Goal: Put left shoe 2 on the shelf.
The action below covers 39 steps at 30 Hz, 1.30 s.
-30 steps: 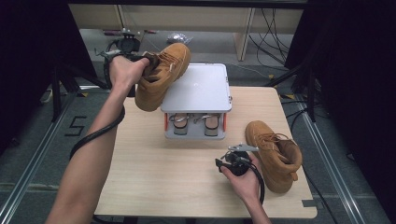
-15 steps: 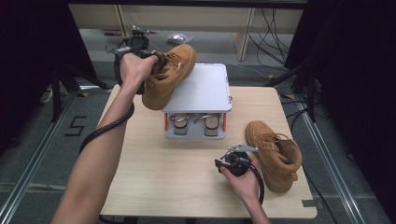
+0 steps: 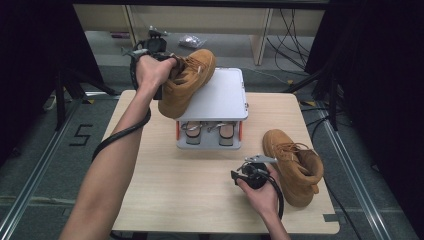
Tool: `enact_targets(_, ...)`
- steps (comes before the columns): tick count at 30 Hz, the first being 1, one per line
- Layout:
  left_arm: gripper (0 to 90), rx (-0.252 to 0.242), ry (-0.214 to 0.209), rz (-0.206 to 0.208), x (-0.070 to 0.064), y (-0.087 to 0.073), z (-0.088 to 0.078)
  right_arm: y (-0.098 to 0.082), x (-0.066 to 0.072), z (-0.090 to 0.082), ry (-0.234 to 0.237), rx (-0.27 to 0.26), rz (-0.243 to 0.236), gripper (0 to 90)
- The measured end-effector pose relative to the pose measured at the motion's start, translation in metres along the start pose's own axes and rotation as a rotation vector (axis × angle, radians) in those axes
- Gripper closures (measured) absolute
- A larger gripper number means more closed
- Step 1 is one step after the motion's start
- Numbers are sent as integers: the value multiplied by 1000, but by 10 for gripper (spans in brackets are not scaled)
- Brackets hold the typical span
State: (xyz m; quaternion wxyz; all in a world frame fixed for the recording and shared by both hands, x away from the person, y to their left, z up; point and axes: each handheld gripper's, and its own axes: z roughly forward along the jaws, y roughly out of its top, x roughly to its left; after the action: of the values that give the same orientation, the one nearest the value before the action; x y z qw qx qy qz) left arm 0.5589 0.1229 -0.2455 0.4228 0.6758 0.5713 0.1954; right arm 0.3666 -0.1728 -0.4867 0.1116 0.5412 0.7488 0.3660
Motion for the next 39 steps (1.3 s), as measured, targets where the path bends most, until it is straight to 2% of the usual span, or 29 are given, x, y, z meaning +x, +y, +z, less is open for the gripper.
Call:
enact_targets(3, 838, 5, -6, -8, -2, 0, 3, 0, -2, 1, 1, -14, -35, 528)
enact_targets(7, 835, 13, -4, -18, -5, 2, 5, 0, -2, 1, -6, -14, -28, 528)
enact_targets(9, 834, 11, -14, -36, -6, 2, 7, 0, -4, 2, -2, -22, -46, 527)
enact_targets(12, 834, 17, -20, -37, -7, 2, 9, -1, -2, 1, -7, -16, -19, 527)
enact_targets(13, 834, 6, -18, -49, -9, 2, 10, 0, -3, 1, -6, -20, -37, 527)
enact_targets(14, 833, 12, -18, -38, -8, 2, 10, 0, -2, 0, -7, -6, -16, 527)
enact_targets(16, 830, 11, -18, -43, -9, 2, 12, 0, -4, 0, -12, -9, -39, 527)
enact_targets(17, 829, 0, -13, -58, -10, 2, 13, 0, -4, 0, -11, -9, -40, 526)
enact_targets(18, 827, 11, -13, -48, -9, 2, 13, -1, -2, 0, -5, -3, -14, 527)
enact_targets(20, 823, -2, -7, -62, -9, 1, 16, -1, -2, 0, -6, -8, 0, 526)
enact_targets(21, 819, 2, -5, -59, -7, 1, 17, -1, -3, 0, -7, -9, -18, 525)
enact_targets(22, 816, 2, 2, -59, -6, 0, 19, -1, -2, 0, -3, 1, 4, 525)
enact_targets(23, 814, 0, 10, -56, -5, 0, 21, -1, -4, 1, -3, -13, -36, 525)
enact_targets(25, 811, -1, 19, -50, -3, -1, 23, -2, -4, 1, -5, -14, -27, 524)
enact_targets(28, 805, -5, 10, -58, 1, -2, 24, -2, -4, 1, -2, -10, -29, 524)
enact_targets(30, 790, -7, 16, -39, 3, -3, 25, -1, -4, 2, -21, -6, -31, 523)
enact_targets(31, 783, -14, 11, -31, 5, -4, 25, -2, -1, 1, -10, 11, -4, 523)
enact_targets(32, 777, -16, 12, -40, 5, -4, 26, -2, -1, 2, -1, 2, -12, 522)
enact_targets(33, 770, -20, 11, -33, 7, -5, 26, -3, 0, 2, 1, 7, 3, 522)
enact_targets(35, 739, -35, 0, -34, 10, -6, 27, -3, -2, 3, -5, -6, -16, 521)
enact_targets(36, 714, -46, -7, -47, 11, -6, 27, -3, -2, 3, -8, -4, -14, 519)
enact_targets(38, 635, -53, -28, -15, 12, -6, 28, -3, -2, 3, -9, -2, -27, 517)
enact_targets(39, 600, -62, -28, -10, 11, -6, 28, -3, -2, 3, -3, 1, -17, 516)
